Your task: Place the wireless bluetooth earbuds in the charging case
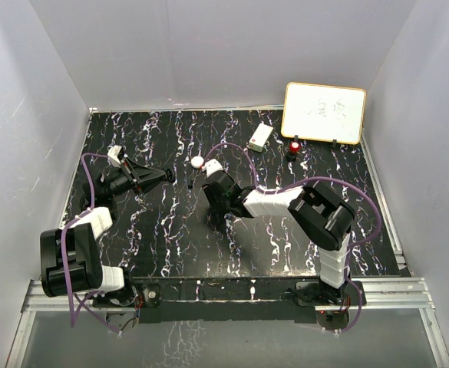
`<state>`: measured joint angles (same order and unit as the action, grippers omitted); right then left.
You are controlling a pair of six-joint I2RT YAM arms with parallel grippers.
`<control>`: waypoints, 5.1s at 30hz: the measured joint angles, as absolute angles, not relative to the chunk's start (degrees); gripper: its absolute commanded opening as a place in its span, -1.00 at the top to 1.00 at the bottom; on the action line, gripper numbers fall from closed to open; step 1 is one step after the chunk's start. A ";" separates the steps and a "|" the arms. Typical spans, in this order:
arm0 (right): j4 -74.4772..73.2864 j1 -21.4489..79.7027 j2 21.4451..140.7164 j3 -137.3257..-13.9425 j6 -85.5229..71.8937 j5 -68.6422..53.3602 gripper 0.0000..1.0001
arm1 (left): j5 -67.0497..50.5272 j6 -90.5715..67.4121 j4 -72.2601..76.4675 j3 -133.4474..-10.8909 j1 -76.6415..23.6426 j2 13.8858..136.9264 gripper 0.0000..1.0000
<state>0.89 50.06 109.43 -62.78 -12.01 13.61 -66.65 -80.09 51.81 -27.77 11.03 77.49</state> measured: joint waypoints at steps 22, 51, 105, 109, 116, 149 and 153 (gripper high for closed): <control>0.05 48.99 108.47 -62.02 -12.62 11.81 0.40 | -66.63 -80.07 51.81 -27.77 11.03 77.49 1.00; 2.04 48.73 100.22 -58.50 -10.46 11.55 0.87 | -66.46 -80.05 51.83 -27.75 10.81 77.54 1.00; -9.98 48.73 92.38 -61.10 -4.36 18.09 1.00 | -63.24 -80.95 52.21 -30.41 0.99 81.34 1.00; -17.37 48.73 95.18 -64.69 -5.80 17.87 1.00 | -63.42 -80.93 52.23 -30.41 0.99 81.36 1.00; -25.76 48.64 100.18 -72.53 -6.61 17.17 1.00 | -63.46 -80.75 52.23 -30.41 0.99 81.34 1.00; -42.26 43.75 119.00 -90.28 -7.18 11.92 0.86 | -63.86 -78.41 48.75 -30.46 0.99 80.88 1.00; -42.37 43.40 119.11 -90.39 -7.18 11.38 0.80 | -63.86 -78.39 48.75 -30.46 0.99 80.88 1.00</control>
